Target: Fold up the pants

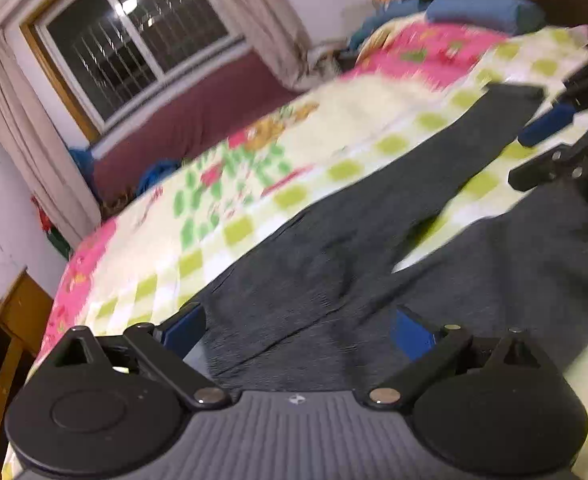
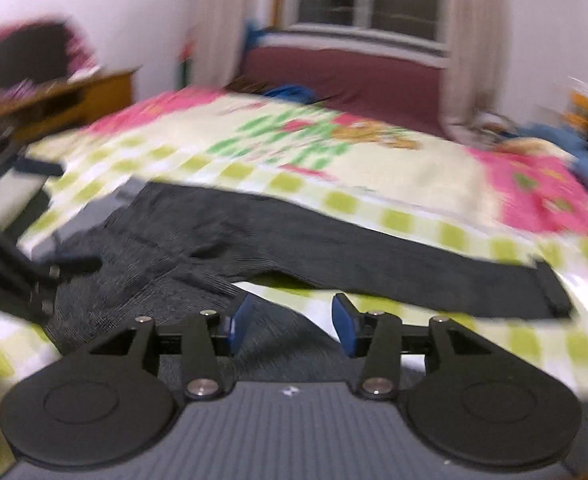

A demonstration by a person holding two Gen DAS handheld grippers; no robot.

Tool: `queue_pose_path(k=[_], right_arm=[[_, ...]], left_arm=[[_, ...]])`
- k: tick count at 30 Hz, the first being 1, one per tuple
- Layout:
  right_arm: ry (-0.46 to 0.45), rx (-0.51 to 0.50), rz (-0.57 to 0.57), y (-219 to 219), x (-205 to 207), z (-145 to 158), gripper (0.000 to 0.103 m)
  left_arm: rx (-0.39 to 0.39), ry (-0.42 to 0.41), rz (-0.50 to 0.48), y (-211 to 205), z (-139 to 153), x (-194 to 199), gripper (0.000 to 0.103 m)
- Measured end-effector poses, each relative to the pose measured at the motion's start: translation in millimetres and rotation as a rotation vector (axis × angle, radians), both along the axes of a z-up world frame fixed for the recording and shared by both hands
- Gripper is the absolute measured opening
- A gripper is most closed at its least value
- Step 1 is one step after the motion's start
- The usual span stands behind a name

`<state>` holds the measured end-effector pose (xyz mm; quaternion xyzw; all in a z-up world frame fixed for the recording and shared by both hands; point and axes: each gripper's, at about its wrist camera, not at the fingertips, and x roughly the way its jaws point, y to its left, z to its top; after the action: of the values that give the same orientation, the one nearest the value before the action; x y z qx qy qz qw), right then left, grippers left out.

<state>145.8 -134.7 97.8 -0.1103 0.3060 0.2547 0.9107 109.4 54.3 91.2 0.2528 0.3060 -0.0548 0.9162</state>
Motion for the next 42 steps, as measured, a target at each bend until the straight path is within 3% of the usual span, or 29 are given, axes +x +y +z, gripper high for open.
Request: queue_pose_path(k=[5,9,14,19,23,28,33,34,35,37,39,41,42], right_arm=[[0.043,-0.078,0.183,47.3,114.9,-25.8,0.046],[0.101,-0.126,0.261,81.9,203.3,-49.9,0.046],[0.144,-0.183,0.301,106.2,267.5,-72.1,0.046],[0.234,-0.248,0.365,121.1,300.3,-89.9,0.046],[0.304,-0.262,0.403,129.2,310.9,-98.1,0.045],[0.332,-0.276,0.443,127.1,313.4,-98.7,0.046],[0.314,-0.274,0.390,130.8,303.2,-107.9,0.042],[0.307,-0.271,0.386,132.8,300.6,-106.9,0.035],[0.304,-0.260,0.376,132.7,297.5,-105.6,0.032],[0.291,-0.257,0.341,131.9,293.9,-101.0,0.015],[0.268,-0.250,0.306,128.9,290.4,-91.4,0.007],[0.243,-0.222,0.294,122.9,282.6,-75.8,0.006],[0.226,-0.212,0.293,119.7,276.3,-66.1,0.006]], left_arm=[[0.015,0.063,-0.007,56.3,-31.4,95.6,0.103],[-0.001,0.116,-0.002,98.3,-57.2,162.2,0.103],[0.012,0.199,-0.026,139.6,-80.6,220.8,0.103],[-0.085,0.301,-0.061,164.4,-90.9,243.0,0.103],[-0.112,0.348,-0.088,169.0,-98.7,245.6,0.103],[-0.133,0.377,-0.127,177.5,-95.8,250.8,0.103],[-0.145,0.408,-0.104,178.4,-102.9,257.7,0.102],[-0.148,0.408,-0.100,178.3,-102.7,257.8,0.095],[-0.161,0.409,-0.092,178.7,-100.8,258.1,0.076],[-0.133,0.392,-0.052,178.2,-97.0,259.2,0.055],[-0.131,0.390,-0.046,178.5,-91.8,258.5,0.044],[-0.108,0.375,-0.044,177.3,-84.3,252.3,0.025],[-0.094,0.367,-0.042,176.8,-79.9,248.1,0.025]])
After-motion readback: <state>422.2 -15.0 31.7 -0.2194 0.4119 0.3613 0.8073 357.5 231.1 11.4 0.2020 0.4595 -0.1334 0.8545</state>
